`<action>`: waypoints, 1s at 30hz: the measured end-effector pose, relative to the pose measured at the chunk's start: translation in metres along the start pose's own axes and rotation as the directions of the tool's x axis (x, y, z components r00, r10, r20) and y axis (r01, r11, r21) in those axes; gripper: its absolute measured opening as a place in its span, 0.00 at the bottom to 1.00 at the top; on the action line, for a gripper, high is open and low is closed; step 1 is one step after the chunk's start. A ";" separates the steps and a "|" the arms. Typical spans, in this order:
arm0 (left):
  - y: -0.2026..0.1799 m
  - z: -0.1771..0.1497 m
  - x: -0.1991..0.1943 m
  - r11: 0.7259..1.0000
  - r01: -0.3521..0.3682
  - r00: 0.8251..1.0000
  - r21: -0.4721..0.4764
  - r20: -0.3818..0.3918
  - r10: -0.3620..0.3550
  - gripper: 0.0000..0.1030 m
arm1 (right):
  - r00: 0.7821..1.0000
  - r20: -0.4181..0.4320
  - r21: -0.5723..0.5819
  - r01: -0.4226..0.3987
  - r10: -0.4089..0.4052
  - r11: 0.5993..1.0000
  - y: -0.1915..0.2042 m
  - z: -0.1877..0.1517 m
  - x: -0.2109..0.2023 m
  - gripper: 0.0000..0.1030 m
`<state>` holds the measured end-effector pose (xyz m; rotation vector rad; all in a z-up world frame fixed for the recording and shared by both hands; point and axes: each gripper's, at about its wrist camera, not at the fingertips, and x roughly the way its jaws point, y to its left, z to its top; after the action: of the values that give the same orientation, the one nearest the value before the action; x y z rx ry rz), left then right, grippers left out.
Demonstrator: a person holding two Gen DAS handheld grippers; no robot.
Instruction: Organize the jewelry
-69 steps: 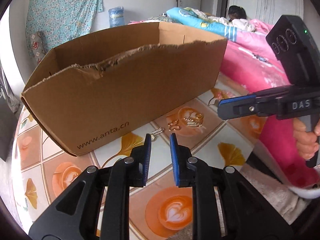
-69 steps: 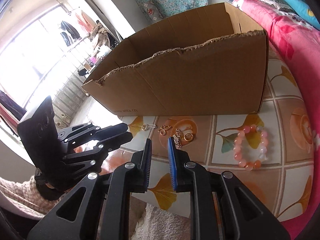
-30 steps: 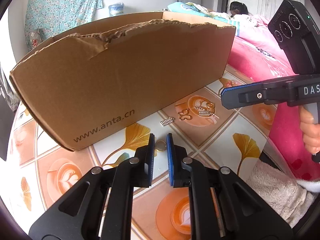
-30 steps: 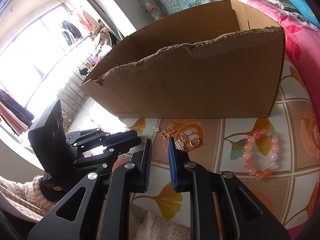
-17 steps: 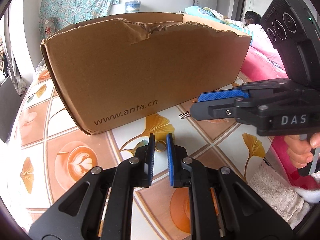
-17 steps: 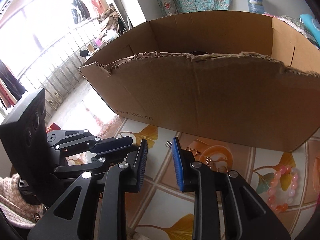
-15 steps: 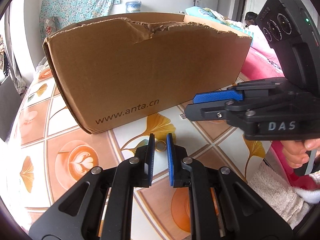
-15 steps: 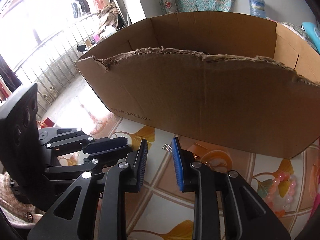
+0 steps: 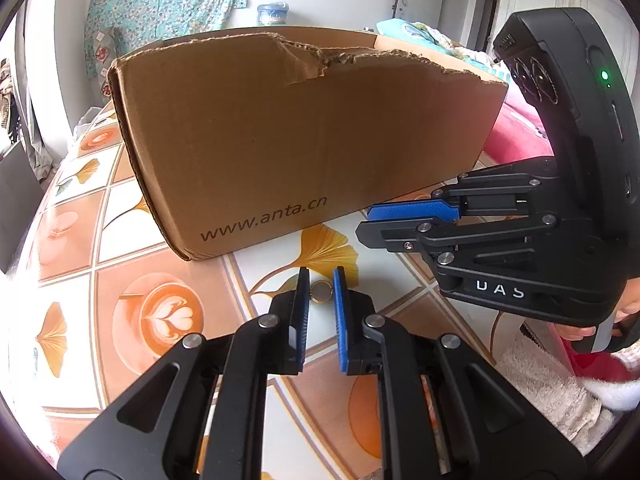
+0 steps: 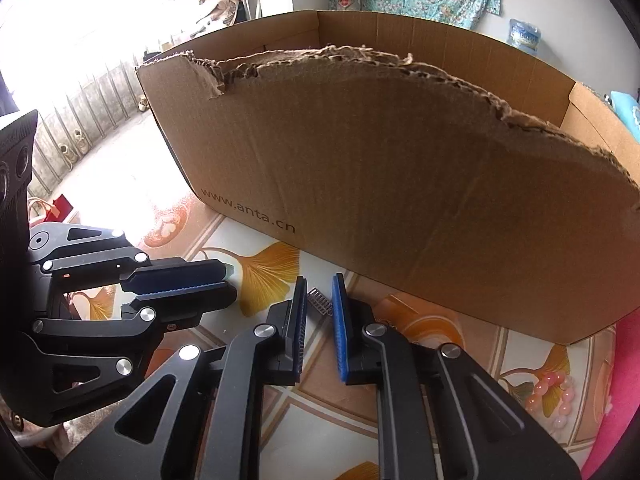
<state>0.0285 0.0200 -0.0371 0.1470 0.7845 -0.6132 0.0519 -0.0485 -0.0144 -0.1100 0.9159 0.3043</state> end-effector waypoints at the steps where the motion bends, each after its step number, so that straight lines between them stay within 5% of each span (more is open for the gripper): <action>1: 0.000 0.000 0.000 1.000 0.000 1.000 -0.001 0.000 0.000 0.10 | 1.000 -0.002 0.008 -0.012 0.012 1.000 -0.001 0.001 -0.001 0.05; 19: 0.004 -0.003 -0.003 1.000 0.006 1.000 -0.009 0.001 -0.006 0.10 | 0.992 0.069 0.173 -0.116 0.105 0.978 -0.045 -0.016 -0.039 0.05; 25: 0.008 -0.003 -0.007 0.999 0.023 1.000 -0.033 0.004 -0.022 0.10 | 0.946 0.165 0.311 -0.320 0.281 0.895 -0.079 -0.019 -0.051 0.05; 30: 0.009 -0.001 -0.014 0.999 0.030 0.999 -0.029 0.018 -0.029 0.10 | 0.936 0.207 0.333 -0.340 0.284 0.879 -0.091 -0.023 -0.062 0.05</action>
<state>0.0251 0.0345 -0.0287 0.1034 0.7796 -0.6298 0.0267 -0.1531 0.0181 0.4063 0.8219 0.4319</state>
